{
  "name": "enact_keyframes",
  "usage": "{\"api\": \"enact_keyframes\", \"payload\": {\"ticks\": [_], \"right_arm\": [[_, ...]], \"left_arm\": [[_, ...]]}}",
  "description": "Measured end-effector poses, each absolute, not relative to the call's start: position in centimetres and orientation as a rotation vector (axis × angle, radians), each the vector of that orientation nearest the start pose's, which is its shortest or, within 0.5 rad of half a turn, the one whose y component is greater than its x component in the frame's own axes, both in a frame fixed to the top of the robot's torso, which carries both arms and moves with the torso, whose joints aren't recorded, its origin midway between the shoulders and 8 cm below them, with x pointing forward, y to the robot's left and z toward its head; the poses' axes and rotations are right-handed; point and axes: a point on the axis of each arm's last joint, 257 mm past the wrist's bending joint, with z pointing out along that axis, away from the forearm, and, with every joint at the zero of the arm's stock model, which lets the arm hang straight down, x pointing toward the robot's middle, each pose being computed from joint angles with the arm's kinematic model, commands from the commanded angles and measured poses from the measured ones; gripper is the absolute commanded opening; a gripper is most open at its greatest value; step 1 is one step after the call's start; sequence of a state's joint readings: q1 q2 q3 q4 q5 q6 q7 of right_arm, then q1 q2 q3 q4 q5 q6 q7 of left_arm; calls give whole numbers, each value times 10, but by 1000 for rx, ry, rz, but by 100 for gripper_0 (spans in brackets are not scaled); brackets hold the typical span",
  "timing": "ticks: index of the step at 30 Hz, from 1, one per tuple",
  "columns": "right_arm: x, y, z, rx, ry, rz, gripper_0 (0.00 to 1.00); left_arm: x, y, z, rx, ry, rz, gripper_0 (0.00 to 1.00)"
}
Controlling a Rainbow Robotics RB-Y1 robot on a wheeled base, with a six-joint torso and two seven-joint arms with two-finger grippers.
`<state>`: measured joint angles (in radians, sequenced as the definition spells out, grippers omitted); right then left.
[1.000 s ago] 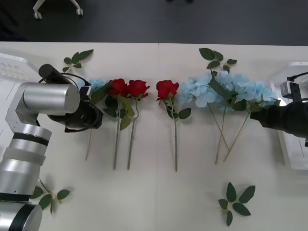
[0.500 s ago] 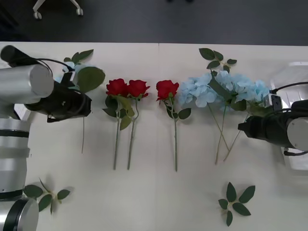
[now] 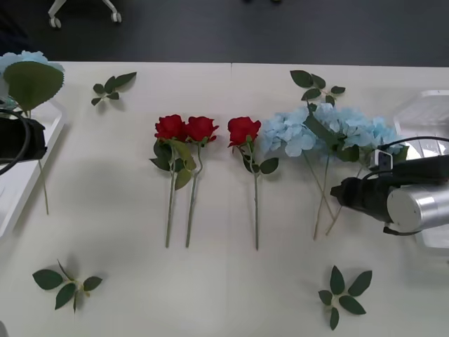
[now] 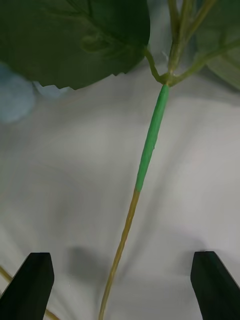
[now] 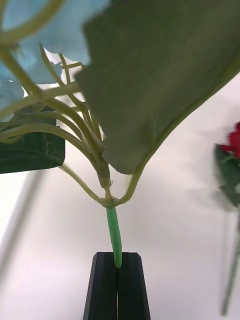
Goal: Put the red flowers into the right box and the blue flowers into the left box
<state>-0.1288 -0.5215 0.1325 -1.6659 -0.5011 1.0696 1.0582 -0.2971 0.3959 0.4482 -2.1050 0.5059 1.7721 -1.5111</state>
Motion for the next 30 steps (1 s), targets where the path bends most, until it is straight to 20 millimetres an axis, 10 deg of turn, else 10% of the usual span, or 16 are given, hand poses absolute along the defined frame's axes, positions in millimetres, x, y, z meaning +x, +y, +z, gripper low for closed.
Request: {"api": "enact_keyframes", "payload": {"ticks": [16,23,30], "right_arm": [[490,-305,-346,352,2432,181,89],[489,-316,-351,356,2437,138,0],[489,-326,-352,370,2436,107,0]], "left_arm": [[462,525,-126,-449,2280,84,0],[470,574,-143,-496,2251,142,0],[476,597,-165,-416,2256,204,0]]}}
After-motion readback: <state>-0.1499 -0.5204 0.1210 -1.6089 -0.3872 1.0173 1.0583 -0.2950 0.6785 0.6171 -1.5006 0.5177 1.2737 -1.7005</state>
